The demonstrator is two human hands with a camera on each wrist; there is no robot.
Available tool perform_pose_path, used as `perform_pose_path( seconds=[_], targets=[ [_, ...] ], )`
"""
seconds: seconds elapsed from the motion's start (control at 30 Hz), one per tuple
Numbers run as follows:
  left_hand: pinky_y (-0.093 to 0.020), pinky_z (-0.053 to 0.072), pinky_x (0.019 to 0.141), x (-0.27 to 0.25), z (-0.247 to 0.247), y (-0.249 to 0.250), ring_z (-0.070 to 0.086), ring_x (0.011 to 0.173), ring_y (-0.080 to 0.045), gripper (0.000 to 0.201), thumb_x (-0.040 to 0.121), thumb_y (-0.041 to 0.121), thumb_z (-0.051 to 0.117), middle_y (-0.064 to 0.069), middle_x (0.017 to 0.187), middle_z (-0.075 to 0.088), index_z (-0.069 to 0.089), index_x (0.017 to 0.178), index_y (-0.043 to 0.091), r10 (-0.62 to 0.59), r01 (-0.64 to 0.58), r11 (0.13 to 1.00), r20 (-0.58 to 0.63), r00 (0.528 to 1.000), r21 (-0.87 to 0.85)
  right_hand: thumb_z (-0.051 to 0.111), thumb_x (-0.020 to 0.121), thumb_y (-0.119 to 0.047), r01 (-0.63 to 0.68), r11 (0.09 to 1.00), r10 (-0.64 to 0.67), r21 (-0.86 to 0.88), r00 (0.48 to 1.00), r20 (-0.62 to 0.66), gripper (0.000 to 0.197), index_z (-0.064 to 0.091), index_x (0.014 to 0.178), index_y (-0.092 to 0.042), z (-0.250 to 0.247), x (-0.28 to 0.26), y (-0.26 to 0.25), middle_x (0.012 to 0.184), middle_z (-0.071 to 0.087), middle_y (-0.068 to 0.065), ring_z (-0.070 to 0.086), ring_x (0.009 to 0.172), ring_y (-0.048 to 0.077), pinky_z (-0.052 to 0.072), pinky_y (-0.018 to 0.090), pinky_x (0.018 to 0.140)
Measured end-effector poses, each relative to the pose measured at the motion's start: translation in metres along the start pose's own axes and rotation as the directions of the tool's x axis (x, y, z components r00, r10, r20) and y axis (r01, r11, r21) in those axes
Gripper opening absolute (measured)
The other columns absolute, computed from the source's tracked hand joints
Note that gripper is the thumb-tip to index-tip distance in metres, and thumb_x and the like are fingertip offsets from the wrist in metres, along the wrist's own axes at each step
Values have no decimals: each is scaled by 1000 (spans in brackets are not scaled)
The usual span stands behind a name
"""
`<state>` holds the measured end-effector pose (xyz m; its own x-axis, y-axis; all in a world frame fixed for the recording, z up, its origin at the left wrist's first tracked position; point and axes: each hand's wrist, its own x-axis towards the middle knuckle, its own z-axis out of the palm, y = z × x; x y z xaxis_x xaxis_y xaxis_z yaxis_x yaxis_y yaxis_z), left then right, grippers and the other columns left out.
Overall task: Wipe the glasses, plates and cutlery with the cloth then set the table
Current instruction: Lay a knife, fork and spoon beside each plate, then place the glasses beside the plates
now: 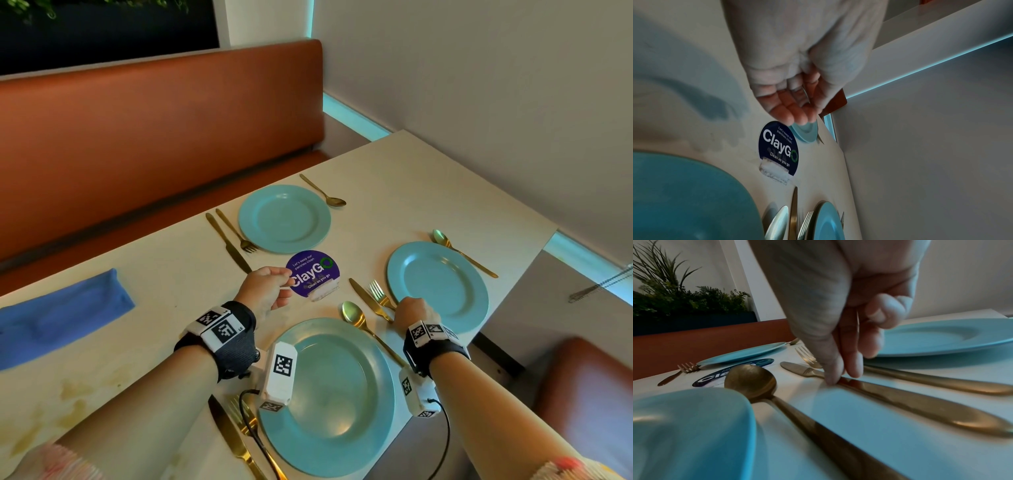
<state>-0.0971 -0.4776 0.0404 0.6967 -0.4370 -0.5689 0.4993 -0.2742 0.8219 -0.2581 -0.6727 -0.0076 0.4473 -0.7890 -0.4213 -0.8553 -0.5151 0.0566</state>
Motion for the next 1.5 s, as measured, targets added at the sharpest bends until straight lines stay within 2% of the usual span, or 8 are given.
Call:
perform_pose_path(
  seconds=[0.33,0.47,0.7,0.97,1.13,1.3,1.37,1.5],
  targets=[
    [-21,47,60,-29,-19,4,52,66,-11,10,96,11,49,-1,81,59,57,90,13,32,-33,999,-15,999,-30,56,85,-17,32,999,-31,16,996,-84,19,64,101,-10,-39,-31,-16,88,60,5,64,86,24,52,30,74],
    [-22,47,62,-58,-32,-1,52,66,-11,16,96,10,49,-2,83,59,56,83,17,60,-61,997,-24,998,-48,56,87,-30,123,991,-118,61,990,-80,29,66,109,-14,-58,-67,-34,108,64,7,62,99,25,54,33,82],
    [-24,49,67,-123,-65,-19,55,72,-13,15,94,11,51,-5,98,59,53,109,13,185,-198,979,-203,961,-46,63,85,-35,370,896,-340,244,927,-156,48,54,128,-17,-60,-135,-76,124,62,5,58,113,21,42,26,95],
    [-39,52,89,-185,-135,-63,63,99,-26,20,92,16,55,-5,104,62,51,112,16,298,-305,950,-512,806,72,55,90,-39,674,725,-673,143,737,-62,50,51,130,-9,-59,-208,-149,128,59,1,56,115,20,41,31,101],
    [-31,47,79,-224,-160,-109,59,90,-22,27,93,13,54,5,90,56,49,119,9,269,-270,958,-628,730,97,64,85,-34,742,635,-761,215,649,10,51,48,132,-19,-19,-260,-180,120,64,5,58,113,19,42,25,97],
    [-25,39,77,-246,-196,-139,55,90,-20,35,89,3,56,-11,116,58,49,123,3,321,-268,943,-751,577,198,72,79,-33,757,611,-791,233,598,132,67,41,137,-23,22,-295,-205,130,56,6,55,117,20,43,27,98],
    [-34,43,88,-252,-213,-150,52,106,-28,42,85,-1,57,-16,124,52,48,126,1,340,-255,937,-789,511,239,73,77,-32,762,603,-797,234,581,162,73,36,140,-23,34,-308,-214,133,53,6,54,119,21,43,28,98],
    [-43,26,105,-270,-251,-176,34,124,-39,63,74,0,68,-24,132,42,43,131,0,331,-152,943,-872,362,295,77,74,-29,759,607,-794,235,580,181,86,28,145,-24,66,-331,-233,138,47,5,47,126,21,40,30,102]
  ],
)
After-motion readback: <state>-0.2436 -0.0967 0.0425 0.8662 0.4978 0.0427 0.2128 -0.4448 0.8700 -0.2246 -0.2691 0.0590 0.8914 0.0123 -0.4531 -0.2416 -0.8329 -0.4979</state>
